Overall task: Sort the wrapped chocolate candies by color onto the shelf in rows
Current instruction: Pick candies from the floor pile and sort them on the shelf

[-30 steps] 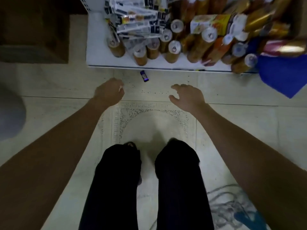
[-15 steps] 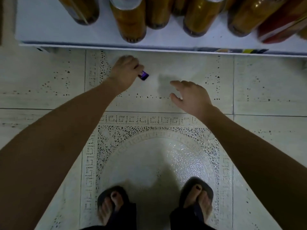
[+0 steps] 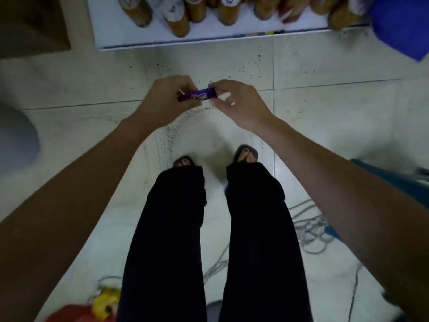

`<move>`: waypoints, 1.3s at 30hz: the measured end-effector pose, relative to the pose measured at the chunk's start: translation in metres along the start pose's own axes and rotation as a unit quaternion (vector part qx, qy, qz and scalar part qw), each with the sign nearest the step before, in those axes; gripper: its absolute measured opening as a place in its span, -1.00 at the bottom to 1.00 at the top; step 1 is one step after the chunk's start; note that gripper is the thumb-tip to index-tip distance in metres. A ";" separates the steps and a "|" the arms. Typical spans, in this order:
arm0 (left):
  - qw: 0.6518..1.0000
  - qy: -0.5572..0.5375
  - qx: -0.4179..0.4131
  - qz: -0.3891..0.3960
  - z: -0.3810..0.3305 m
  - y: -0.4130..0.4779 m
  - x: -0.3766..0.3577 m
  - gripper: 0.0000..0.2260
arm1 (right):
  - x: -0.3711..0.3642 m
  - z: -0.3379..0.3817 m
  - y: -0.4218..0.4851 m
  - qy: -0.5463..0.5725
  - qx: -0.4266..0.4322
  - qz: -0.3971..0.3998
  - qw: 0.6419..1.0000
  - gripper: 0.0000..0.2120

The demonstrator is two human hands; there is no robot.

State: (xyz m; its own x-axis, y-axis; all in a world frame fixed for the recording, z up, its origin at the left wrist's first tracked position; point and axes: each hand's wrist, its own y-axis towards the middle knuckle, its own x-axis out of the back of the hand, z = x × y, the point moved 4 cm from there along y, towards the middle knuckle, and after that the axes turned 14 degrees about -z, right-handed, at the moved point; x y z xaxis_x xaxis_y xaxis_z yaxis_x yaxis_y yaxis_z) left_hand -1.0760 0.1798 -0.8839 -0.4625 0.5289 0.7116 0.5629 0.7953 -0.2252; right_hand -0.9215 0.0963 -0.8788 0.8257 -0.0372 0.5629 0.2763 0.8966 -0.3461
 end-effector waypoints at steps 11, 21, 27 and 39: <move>0.990 0.003 -0.116 -0.079 -0.356 -0.127 0.360 -0.84 | 0.288 0.356 -0.176 0.003 0.209 -0.126 0.970 -0.82; 0.878 0.019 -0.272 -0.393 -0.581 -0.153 0.603 -0.91 | 0.539 0.556 -0.222 -0.083 0.466 -0.342 0.812 -0.65; 0.885 0.010 -0.244 -0.397 -0.642 -0.064 0.681 -0.86 | 0.623 0.607 -0.193 -0.190 0.499 -0.421 0.733 -0.78; 0.925 0.196 -0.186 -0.266 -0.640 0.142 0.720 -0.75 | 0.665 0.651 -0.046 -0.250 0.329 -0.311 0.856 -0.83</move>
State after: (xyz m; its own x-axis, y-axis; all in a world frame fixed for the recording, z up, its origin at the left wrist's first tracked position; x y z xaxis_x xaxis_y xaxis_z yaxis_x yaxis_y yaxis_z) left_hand -0.8904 0.4833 0.0225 -0.4997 -0.1139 0.8587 0.5571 0.7169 0.4193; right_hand -0.7052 0.3176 -0.0001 0.2614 -0.5513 0.7923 0.1125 0.8326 0.5423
